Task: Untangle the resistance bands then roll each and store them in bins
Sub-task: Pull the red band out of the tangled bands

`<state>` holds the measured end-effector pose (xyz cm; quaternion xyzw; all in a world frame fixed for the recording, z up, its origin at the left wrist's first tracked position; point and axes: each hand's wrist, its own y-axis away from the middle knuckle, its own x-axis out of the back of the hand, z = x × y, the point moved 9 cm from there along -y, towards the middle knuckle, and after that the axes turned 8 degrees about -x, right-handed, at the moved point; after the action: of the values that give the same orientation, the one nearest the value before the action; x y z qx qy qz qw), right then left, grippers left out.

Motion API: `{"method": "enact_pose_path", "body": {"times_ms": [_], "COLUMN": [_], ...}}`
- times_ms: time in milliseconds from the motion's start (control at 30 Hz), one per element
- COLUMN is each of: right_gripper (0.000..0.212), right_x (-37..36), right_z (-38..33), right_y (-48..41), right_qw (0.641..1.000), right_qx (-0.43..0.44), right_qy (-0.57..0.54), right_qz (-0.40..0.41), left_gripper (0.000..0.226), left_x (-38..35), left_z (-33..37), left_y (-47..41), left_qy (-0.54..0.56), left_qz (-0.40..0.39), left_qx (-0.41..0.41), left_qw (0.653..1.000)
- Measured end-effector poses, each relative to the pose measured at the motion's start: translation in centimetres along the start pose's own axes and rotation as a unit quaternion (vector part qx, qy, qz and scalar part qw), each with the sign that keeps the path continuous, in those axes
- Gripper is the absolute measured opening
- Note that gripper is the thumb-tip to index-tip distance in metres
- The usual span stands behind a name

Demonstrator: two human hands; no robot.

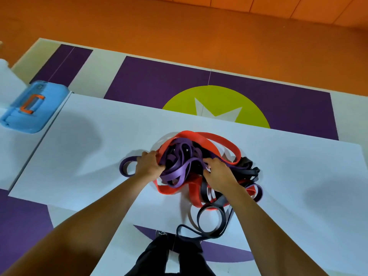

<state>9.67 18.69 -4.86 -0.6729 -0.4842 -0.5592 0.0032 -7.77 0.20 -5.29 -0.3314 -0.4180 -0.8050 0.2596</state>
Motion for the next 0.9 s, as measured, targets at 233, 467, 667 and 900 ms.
{"method": "enact_pose_path", "body": {"times_ms": [233,467,667,900], "right_gripper": [0.033,0.034,0.036,0.048], "right_x": [1.5,9.8,14.0,12.1], "right_z": [1.8,-1.8,-8.3,-12.7], "right_y": [1.2,2.9,6.4,9.6], "right_qw": [0.999,0.971,0.914,0.899], "right_qx": [-0.028,0.018,0.156,0.194], "right_qy": [-0.015,-0.123,-0.318,-0.393], "right_qz": [0.038,0.203,0.196,-0.027], "left_gripper": [0.036,0.030,0.022,0.020], "left_x": [6.5,13.4,16.7,21.1], "left_z": [4.3,10.4,14.4,16.5], "left_y": [3.3,9.7,12.8,15.0], "left_qy": [0.110,0.207,0.303,0.399], "left_qz": [0.129,0.214,0.194,0.232], "left_qx": [-0.133,-0.264,-0.288,-0.292], "left_qw": [0.976,0.918,0.888,0.838]}}
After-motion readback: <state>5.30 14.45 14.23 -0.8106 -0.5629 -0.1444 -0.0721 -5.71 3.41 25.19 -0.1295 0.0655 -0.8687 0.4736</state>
